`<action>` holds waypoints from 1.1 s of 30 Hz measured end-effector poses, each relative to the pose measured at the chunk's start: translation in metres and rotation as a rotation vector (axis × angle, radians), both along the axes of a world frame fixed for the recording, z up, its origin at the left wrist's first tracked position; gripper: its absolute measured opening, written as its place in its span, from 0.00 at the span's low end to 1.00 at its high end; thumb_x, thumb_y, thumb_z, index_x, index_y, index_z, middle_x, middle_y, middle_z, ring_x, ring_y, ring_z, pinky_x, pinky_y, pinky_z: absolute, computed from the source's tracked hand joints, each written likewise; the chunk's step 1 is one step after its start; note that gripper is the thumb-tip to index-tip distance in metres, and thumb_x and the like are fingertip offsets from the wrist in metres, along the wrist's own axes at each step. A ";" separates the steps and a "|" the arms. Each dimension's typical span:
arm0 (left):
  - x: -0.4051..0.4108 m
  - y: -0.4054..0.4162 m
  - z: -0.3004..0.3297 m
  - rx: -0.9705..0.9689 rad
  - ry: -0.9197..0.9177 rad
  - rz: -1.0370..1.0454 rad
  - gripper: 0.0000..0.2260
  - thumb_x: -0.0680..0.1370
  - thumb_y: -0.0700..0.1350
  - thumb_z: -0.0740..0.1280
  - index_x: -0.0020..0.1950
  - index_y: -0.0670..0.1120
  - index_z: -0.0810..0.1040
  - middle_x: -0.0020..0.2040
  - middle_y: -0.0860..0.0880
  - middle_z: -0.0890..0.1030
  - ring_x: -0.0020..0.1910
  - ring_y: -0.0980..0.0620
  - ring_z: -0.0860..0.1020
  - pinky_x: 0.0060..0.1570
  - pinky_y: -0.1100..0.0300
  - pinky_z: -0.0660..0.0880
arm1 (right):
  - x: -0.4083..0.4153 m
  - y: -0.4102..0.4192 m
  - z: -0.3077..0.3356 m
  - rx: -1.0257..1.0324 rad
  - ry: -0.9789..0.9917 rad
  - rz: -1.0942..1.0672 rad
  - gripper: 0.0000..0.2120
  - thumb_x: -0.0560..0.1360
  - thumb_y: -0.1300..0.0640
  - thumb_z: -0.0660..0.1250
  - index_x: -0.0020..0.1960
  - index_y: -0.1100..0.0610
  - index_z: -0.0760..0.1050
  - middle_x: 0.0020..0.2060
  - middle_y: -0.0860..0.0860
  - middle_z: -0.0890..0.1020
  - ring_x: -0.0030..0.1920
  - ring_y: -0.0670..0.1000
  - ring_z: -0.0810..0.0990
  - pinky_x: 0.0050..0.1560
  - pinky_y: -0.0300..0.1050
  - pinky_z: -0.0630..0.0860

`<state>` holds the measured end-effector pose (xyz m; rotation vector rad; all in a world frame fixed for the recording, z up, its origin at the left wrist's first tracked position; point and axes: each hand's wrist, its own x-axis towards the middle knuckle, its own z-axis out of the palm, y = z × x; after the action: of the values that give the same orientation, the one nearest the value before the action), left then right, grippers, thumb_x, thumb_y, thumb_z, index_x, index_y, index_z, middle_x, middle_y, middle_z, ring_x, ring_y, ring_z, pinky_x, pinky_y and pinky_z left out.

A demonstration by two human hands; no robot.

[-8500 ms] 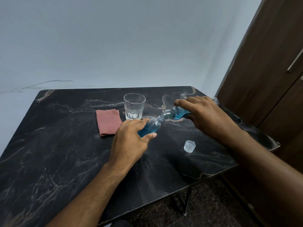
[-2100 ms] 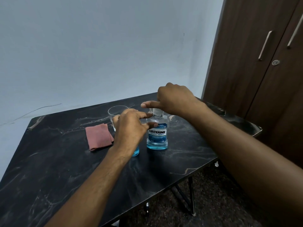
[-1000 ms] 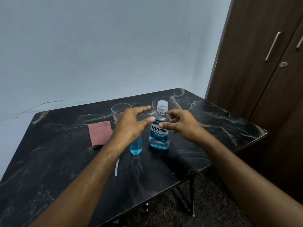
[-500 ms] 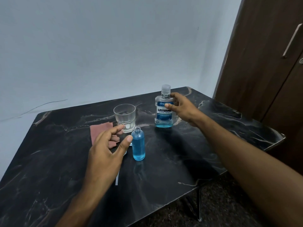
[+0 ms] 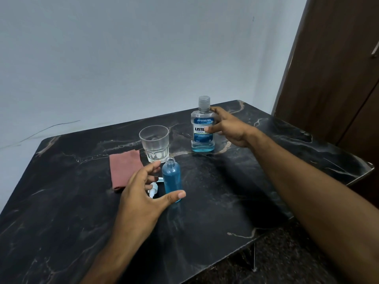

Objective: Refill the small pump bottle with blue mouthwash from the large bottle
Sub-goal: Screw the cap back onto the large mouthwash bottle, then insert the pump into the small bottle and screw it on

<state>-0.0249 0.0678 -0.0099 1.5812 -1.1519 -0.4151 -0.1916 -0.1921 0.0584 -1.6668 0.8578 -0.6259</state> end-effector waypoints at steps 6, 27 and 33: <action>0.003 0.003 0.004 -0.009 -0.002 -0.049 0.38 0.53 0.65 0.78 0.62 0.68 0.73 0.58 0.60 0.81 0.56 0.62 0.77 0.56 0.63 0.75 | 0.000 0.005 -0.002 -0.006 -0.086 -0.062 0.36 0.72 0.75 0.65 0.74 0.50 0.65 0.63 0.57 0.79 0.61 0.53 0.79 0.49 0.43 0.72; -0.005 -0.007 0.004 0.012 0.006 0.024 0.22 0.66 0.51 0.82 0.58 0.50 0.84 0.46 0.57 0.86 0.47 0.58 0.84 0.51 0.63 0.81 | 0.026 0.105 -0.040 -0.370 -0.009 -0.488 0.11 0.71 0.68 0.68 0.47 0.54 0.78 0.35 0.49 0.80 0.31 0.47 0.76 0.38 0.47 0.78; -0.004 -0.008 0.007 -0.038 -0.013 0.091 0.19 0.64 0.52 0.83 0.52 0.49 0.87 0.43 0.57 0.87 0.42 0.65 0.84 0.47 0.69 0.80 | 0.043 0.124 -0.063 -0.152 0.093 -0.316 0.06 0.71 0.68 0.69 0.39 0.59 0.79 0.29 0.54 0.81 0.26 0.54 0.77 0.32 0.51 0.78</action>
<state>-0.0293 0.0594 -0.0024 1.5989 -1.0869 -0.3211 -0.1490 -0.0680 -0.0045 -1.7211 1.1798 -0.8522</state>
